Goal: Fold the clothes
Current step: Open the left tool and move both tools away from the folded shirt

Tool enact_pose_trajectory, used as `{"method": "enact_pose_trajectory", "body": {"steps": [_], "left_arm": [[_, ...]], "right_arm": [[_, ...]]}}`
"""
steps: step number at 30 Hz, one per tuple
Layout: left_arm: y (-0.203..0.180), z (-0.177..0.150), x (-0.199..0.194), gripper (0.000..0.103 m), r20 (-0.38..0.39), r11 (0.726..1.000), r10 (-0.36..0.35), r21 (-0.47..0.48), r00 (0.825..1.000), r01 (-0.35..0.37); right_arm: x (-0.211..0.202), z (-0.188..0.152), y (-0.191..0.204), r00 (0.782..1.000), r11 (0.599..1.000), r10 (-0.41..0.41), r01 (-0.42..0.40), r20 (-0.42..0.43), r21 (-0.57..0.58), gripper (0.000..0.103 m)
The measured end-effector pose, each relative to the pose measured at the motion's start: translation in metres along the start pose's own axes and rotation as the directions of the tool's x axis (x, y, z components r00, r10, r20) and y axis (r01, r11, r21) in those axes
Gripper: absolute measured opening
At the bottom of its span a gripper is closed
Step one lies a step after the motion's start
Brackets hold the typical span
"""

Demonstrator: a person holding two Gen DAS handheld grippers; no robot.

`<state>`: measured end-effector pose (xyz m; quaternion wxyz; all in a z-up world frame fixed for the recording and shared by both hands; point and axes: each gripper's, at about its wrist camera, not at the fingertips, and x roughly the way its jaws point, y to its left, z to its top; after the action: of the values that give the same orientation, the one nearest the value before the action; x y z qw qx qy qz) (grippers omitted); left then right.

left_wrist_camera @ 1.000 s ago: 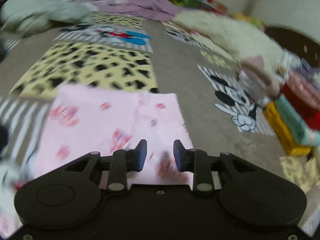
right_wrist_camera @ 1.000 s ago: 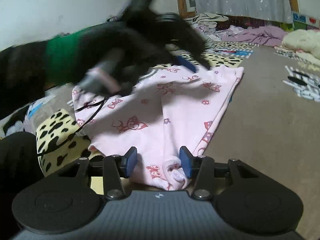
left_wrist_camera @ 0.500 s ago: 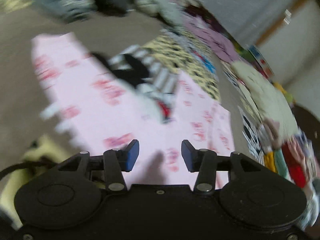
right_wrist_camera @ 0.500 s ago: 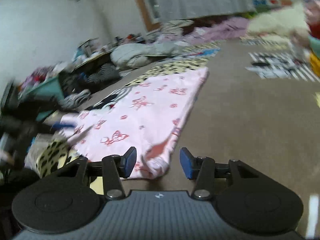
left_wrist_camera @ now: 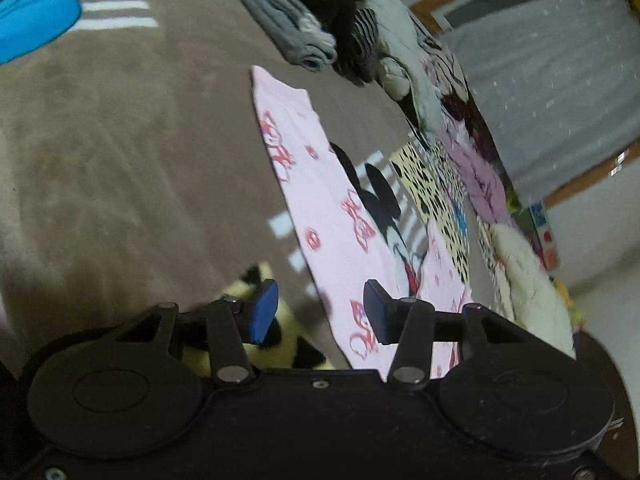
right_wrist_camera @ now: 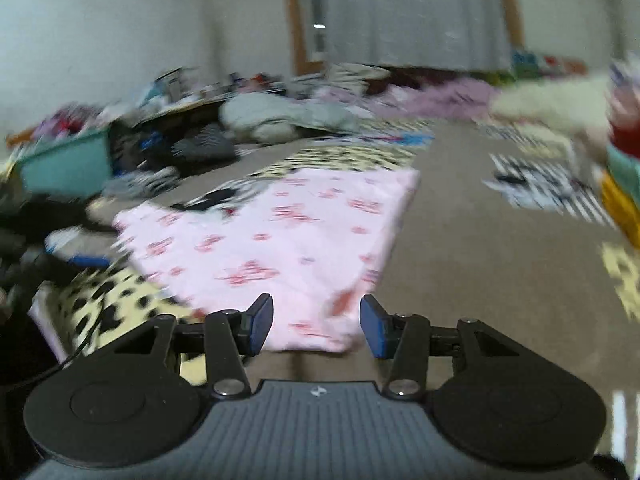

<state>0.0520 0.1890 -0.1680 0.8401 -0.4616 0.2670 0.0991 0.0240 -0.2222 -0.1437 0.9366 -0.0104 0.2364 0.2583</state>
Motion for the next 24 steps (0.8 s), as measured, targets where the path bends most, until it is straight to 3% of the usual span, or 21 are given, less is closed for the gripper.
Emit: {"method": "enact_pose_trajectory", "body": {"steps": [5,12,20,24], "left_arm": [[0.012,0.009,0.001,0.046,0.046,0.999,-0.009,-0.052,0.999,0.011],[0.012,0.009,0.003,0.046,0.064,0.998,-0.028,-0.051,0.998,0.031],[0.019,0.013,0.008,0.044,0.052,0.995,-0.065,-0.076,0.996,0.069],[0.015,0.008,0.005,0.044,0.018,0.995,-0.080,-0.062,0.997,0.081]], "right_arm": [[0.013,-0.003,0.050,0.996,0.987,0.063,-0.073,-0.070,-0.144,0.051],[0.049,0.011,0.118,0.993,0.929,0.042,-0.080,-0.113,-0.360,0.051],[0.110,0.029,0.172,0.988,0.827,-0.048,-0.044,-0.148,-0.561,0.047],[0.121,0.026,0.187,0.988,0.760,-0.097,-0.005,-0.120,-0.650,0.047]]}}
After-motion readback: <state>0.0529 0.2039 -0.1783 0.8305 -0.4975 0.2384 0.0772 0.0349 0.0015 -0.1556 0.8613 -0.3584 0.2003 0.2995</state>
